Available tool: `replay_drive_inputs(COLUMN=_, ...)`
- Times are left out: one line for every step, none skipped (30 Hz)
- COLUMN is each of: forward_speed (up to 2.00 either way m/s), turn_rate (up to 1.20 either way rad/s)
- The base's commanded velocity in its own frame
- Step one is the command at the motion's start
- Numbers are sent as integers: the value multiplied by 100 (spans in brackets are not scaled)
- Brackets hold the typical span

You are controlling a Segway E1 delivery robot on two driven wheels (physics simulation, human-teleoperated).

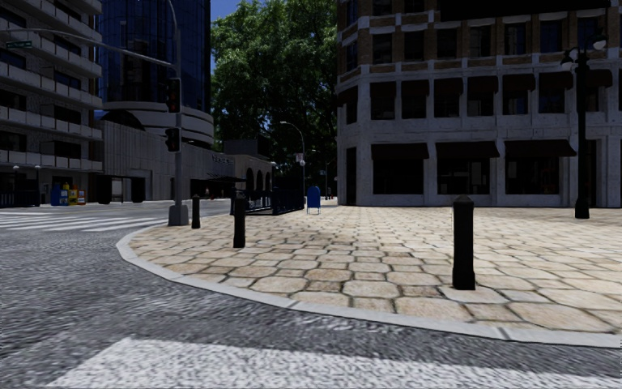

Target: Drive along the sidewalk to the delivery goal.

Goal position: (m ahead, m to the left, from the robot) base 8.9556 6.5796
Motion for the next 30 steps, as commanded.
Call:
replay_drive_inputs(forward_speed=200, turn_rate=-11)
replay_drive_inputs(forward_speed=200, turn_rate=-11)
replay_drive_inputs(forward_speed=200, turn_rate=-12)
replay_drive_inputs(forward_speed=200, turn_rate=-12)
replay_drive_inputs(forward_speed=200, turn_rate=-18)
replay_drive_inputs(forward_speed=200, turn_rate=-22)
replay_drive_inputs(forward_speed=200, turn_rate=-22)
replay_drive_inputs(forward_speed=200, turn_rate=-23)
replay_drive_inputs(forward_speed=200, turn_rate=-23)
replay_drive_inputs(forward_speed=200, turn_rate=-23)
replay_drive_inputs(forward_speed=200, turn_rate=-23)
replay_drive_inputs(forward_speed=200, turn_rate=-9)
replay_drive_inputs(forward_speed=197, turn_rate=0)
replay_drive_inputs(forward_speed=197, turn_rate=0)
replay_drive_inputs(forward_speed=191, turn_rate=0)
replay_drive_inputs(forward_speed=185, turn_rate=0)
replay_drive_inputs(forward_speed=178, turn_rate=0)
replay_drive_inputs(forward_speed=168, turn_rate=0)
replay_drive_inputs(forward_speed=168, turn_rate=0)
replay_drive_inputs(forward_speed=165, turn_rate=0)
replay_drive_inputs(forward_speed=164, turn_rate=0)
replay_drive_inputs(forward_speed=164, turn_rate=0)
replay_drive_inputs(forward_speed=164, turn_rate=0)
replay_drive_inputs(forward_speed=164, turn_rate=0)
replay_drive_inputs(forward_speed=164, turn_rate=0)
replay_drive_inputs(forward_speed=164, turn_rate=0)
replay_drive_inputs(forward_speed=164, turn_rate=0)
replay_drive_inputs(forward_speed=164, turn_rate=0)
replay_drive_inputs(forward_speed=164, turn_rate=0)
replay_drive_inputs(forward_speed=164, turn_rate=0)
